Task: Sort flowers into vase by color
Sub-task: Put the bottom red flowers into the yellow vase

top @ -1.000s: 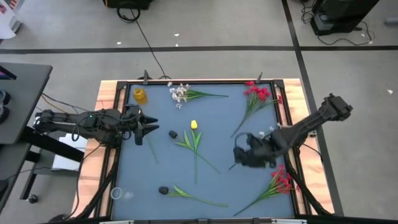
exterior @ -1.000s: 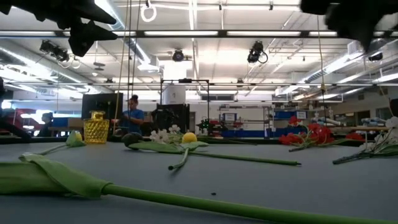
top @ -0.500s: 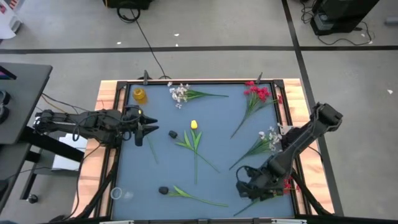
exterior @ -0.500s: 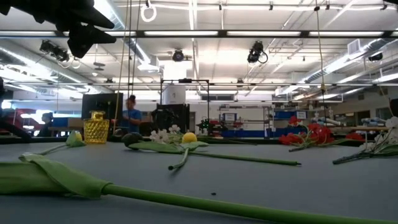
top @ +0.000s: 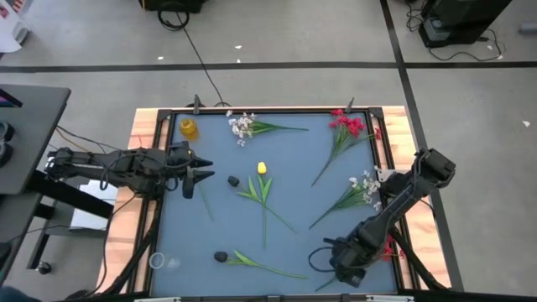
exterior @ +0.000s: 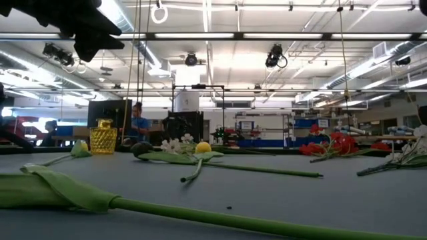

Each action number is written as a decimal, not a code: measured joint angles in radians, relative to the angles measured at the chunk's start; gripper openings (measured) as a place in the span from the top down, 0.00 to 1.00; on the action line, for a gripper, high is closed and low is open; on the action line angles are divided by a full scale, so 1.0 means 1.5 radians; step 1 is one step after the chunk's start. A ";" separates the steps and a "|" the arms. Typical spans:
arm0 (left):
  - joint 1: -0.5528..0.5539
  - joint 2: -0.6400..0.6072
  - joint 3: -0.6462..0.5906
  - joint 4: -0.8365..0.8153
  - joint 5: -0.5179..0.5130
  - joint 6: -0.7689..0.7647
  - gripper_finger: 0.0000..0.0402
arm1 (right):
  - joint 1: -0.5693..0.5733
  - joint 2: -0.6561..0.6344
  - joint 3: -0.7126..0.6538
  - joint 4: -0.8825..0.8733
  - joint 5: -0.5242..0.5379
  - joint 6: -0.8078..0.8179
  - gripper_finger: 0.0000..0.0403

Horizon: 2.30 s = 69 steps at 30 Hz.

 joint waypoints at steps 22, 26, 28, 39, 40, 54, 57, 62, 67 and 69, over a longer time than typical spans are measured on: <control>0.000 0.057 0.000 -0.008 0.000 0.020 0.55 | 0.109 -0.011 0.007 -0.004 0.275 -0.415 0.50; 0.000 0.062 0.000 -0.010 0.000 0.020 0.55 | 0.109 -0.011 0.007 -0.014 0.275 -0.412 0.50; 0.000 0.065 0.000 -0.006 0.000 0.020 0.55 | 0.106 -0.011 0.013 -0.019 0.274 -0.407 0.50; 0.000 0.065 0.000 -0.008 0.000 0.022 0.55 | 0.115 -0.012 0.010 -0.031 0.320 -0.394 0.50; 0.000 0.065 0.000 -0.009 0.000 0.022 0.55 | 0.117 -0.012 0.001 -0.017 0.317 -0.392 0.49; 0.000 0.065 0.000 -0.009 0.000 0.018 0.55 | 0.072 -0.013 0.053 -0.031 0.411 -0.423 0.47; 0.000 0.065 0.000 -0.009 0.000 0.020 0.55 | 0.021 -0.013 0.053 -0.040 0.427 -0.409 0.51; 0.000 0.065 0.000 -0.008 0.000 0.020 0.55 | -0.039 -0.013 0.031 0.050 0.402 -0.437 0.61; 0.000 0.065 0.000 -0.014 0.000 0.017 0.55 | -0.046 -0.012 -0.008 0.083 0.329 -0.439 0.67; 0.000 0.065 0.000 -0.014 0.000 0.017 0.55 | -0.033 -0.011 -0.009 0.102 0.254 -0.462 0.68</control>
